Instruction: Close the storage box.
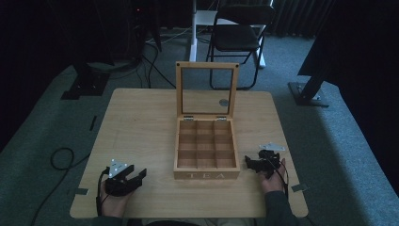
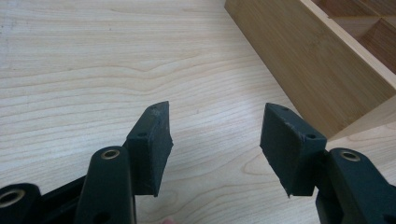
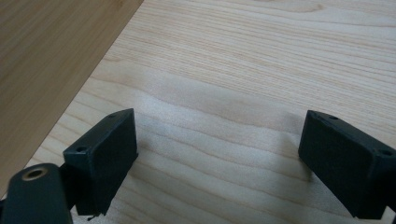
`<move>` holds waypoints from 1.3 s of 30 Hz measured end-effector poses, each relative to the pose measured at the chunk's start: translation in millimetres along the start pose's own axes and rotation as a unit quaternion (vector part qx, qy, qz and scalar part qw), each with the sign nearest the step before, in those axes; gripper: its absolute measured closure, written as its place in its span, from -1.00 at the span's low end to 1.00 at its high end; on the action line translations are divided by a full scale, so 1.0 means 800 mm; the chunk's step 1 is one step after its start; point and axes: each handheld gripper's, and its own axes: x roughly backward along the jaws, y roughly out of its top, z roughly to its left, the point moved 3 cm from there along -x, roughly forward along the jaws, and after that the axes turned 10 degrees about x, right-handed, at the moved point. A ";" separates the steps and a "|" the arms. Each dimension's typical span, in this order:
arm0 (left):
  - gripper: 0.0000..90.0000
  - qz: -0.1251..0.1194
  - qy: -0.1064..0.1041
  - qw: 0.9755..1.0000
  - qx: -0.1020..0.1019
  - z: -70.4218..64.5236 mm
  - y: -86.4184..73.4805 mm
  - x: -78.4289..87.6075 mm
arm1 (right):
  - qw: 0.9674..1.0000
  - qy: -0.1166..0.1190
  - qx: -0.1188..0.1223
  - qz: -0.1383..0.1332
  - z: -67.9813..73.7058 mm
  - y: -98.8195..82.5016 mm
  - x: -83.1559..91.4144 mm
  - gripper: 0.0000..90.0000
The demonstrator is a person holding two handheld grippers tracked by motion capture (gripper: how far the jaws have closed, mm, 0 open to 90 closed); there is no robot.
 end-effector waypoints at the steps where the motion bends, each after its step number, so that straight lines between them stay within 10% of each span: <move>1: -0.04 0.000 0.000 1.000 0.000 0.000 0.000 0.000 | 1.000 0.000 0.000 0.000 0.000 0.000 0.000 -0.75; 18: -0.04 0.010 0.008 1.000 -0.011 0.008 0.007 -0.011 | 1.000 -0.004 -0.003 -0.001 0.002 0.000 0.000 -0.69; 29: -0.04 0.021 0.023 0.999 -0.022 0.018 0.013 -0.021 | 1.000 0.015 0.002 0.019 0.006 0.014 0.005 0.11; 39: -0.04 0.029 0.031 0.999 -0.026 0.025 0.015 -0.030 | 0.999 0.035 0.008 -0.009 0.006 0.039 0.029 0.16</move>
